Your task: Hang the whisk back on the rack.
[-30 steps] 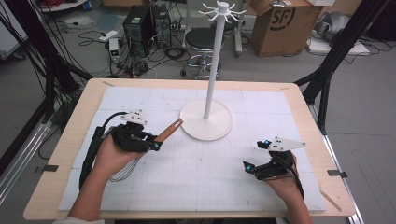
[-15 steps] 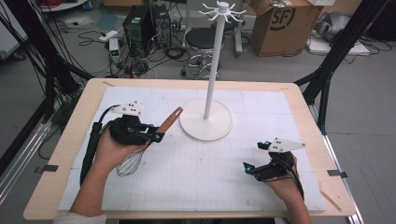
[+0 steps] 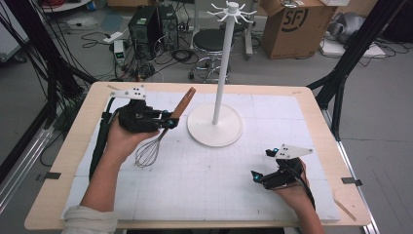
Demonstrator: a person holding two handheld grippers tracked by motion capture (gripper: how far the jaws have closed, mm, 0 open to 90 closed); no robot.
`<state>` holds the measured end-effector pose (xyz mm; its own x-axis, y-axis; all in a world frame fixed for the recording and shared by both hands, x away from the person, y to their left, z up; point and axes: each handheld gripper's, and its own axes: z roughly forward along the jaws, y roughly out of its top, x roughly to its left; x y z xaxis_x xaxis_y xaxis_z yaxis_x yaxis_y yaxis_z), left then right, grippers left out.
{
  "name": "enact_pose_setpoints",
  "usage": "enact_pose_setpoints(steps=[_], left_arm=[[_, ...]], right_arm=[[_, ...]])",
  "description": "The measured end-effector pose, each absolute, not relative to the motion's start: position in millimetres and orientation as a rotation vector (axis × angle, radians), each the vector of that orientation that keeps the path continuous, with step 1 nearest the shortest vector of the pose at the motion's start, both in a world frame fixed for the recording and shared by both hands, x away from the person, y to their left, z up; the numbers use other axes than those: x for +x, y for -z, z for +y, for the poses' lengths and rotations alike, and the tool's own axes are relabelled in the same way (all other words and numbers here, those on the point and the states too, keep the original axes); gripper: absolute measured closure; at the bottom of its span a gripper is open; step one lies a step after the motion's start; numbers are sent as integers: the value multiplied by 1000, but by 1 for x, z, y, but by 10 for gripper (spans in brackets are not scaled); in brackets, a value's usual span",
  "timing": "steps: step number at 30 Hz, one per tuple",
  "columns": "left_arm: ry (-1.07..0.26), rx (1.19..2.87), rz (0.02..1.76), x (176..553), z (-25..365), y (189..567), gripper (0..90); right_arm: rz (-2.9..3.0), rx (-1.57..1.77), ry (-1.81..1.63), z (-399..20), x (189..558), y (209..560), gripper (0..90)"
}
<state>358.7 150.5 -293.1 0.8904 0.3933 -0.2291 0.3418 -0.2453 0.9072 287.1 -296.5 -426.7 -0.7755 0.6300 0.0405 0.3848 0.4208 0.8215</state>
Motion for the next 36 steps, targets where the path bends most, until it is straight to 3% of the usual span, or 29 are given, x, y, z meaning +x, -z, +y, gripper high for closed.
enact_pose_setpoints(steps=[23,36], left_arm=[[-22,1782,356,396,118,220,699],[-64,1765,354,411,109,186,699]], right_arm=[[2411,859,-1307,-296,283,428,8],[2409,863,-1303,-297,283,427,8]])
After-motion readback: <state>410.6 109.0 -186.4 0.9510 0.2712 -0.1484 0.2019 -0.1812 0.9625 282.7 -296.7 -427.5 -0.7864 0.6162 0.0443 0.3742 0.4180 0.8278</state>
